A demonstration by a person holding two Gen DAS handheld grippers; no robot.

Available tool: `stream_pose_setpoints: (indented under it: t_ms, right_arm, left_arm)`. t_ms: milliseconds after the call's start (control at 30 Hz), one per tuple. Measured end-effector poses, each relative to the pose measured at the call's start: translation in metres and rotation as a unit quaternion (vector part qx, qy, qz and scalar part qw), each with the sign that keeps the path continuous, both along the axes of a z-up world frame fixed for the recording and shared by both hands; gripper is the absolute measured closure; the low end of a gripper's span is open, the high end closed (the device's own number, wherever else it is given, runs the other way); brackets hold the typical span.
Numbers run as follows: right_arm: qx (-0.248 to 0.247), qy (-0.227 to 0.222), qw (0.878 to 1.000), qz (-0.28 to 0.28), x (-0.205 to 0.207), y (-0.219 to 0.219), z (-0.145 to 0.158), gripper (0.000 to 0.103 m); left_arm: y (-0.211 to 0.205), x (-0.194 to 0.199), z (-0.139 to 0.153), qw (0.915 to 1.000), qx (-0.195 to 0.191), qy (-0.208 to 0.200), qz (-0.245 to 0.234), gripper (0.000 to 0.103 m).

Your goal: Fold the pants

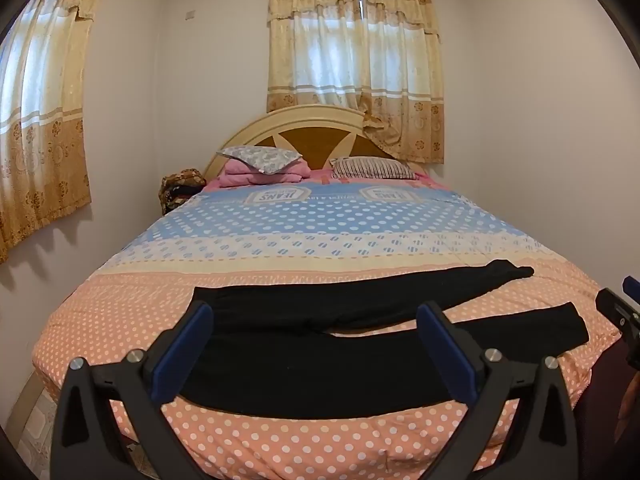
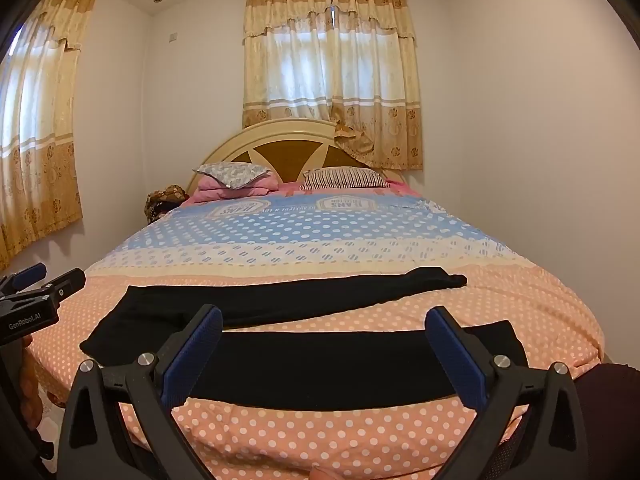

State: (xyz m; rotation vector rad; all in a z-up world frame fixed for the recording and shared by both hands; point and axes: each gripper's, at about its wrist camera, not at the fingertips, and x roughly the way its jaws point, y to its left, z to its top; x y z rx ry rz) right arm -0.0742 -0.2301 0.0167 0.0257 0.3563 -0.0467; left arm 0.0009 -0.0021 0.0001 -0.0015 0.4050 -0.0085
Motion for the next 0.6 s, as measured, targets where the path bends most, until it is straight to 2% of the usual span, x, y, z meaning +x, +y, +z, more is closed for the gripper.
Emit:
stream_pose_setpoints:
  t_ms: [600]
  right_arm:
    - [0.001,0.008,1.0,-0.001,0.0025,0.0037,-0.0059,0.001]
  left_arm:
    - [-0.0012,0.0015,-0.0028,1.0,0.0,0.001,0.001,0.0]
